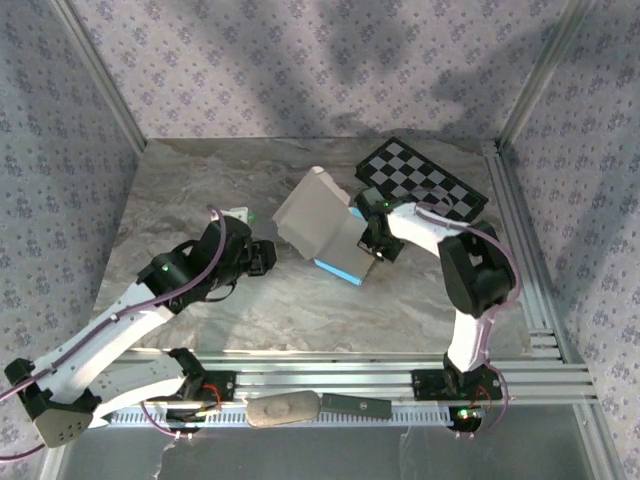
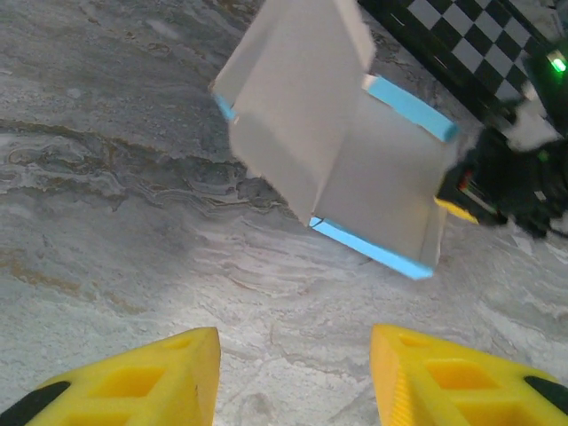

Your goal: Fold the paper box

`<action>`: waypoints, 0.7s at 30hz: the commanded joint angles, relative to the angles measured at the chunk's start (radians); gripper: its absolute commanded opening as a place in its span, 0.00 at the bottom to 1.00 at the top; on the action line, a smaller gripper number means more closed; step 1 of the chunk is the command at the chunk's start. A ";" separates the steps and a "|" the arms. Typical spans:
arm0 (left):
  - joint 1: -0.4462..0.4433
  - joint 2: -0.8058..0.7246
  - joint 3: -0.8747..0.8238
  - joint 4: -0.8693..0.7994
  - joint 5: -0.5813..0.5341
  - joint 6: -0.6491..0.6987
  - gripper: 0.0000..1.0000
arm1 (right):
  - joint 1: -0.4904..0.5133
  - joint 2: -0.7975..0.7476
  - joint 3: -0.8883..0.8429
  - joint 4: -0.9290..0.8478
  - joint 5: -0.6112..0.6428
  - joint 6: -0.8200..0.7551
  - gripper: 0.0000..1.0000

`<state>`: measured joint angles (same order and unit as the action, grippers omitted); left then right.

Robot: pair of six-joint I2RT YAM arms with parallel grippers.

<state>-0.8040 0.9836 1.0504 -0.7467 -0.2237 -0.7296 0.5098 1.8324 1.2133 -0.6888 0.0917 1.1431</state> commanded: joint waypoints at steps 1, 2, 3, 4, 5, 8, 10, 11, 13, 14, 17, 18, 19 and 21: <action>0.036 0.043 0.016 0.058 0.062 0.044 0.47 | 0.065 -0.068 -0.094 0.038 -0.056 0.468 0.00; 0.052 0.059 0.016 0.063 0.082 0.049 0.47 | 0.081 -0.069 -0.105 0.050 -0.091 0.545 0.00; 0.064 0.076 0.014 0.097 0.105 0.057 0.47 | 0.103 -0.067 -0.121 0.081 -0.121 0.604 0.00; 0.075 0.090 0.011 0.114 0.121 0.063 0.47 | 0.120 -0.061 -0.129 0.127 -0.141 0.645 0.06; 0.093 0.109 0.010 0.129 0.142 0.067 0.47 | 0.137 -0.050 -0.130 0.167 -0.165 0.673 0.16; 0.145 0.161 0.009 0.161 0.201 0.090 0.46 | 0.170 0.002 -0.070 0.195 -0.226 0.689 0.43; 0.194 0.187 0.001 0.178 0.240 0.104 0.46 | 0.189 0.010 -0.051 0.193 -0.244 0.666 0.51; 0.222 0.194 -0.003 0.183 0.259 0.115 0.46 | 0.197 -0.006 -0.054 0.187 -0.233 0.656 0.52; 0.274 0.208 -0.005 0.189 0.296 0.138 0.47 | 0.210 -0.073 -0.072 0.159 -0.160 0.611 0.54; 0.307 0.218 -0.003 0.190 0.330 0.148 0.48 | 0.212 -0.115 -0.076 0.120 -0.107 0.574 0.54; 0.368 0.270 0.015 0.189 0.419 0.191 0.51 | 0.208 -0.270 -0.072 -0.001 0.092 0.406 0.55; 0.381 0.296 0.029 0.181 0.432 0.204 0.52 | 0.201 -0.316 -0.072 -0.025 0.162 0.311 0.58; 0.388 0.318 0.037 0.178 0.436 0.216 0.52 | 0.188 -0.354 -0.078 -0.004 0.201 0.199 0.61; 0.398 0.380 0.061 0.177 0.430 0.236 0.53 | 0.116 -0.400 -0.084 0.127 0.188 -0.119 0.62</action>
<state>-0.4171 1.3083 1.0664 -0.5751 0.1440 -0.5556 0.6926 1.5036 1.1294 -0.5976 0.1314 1.4162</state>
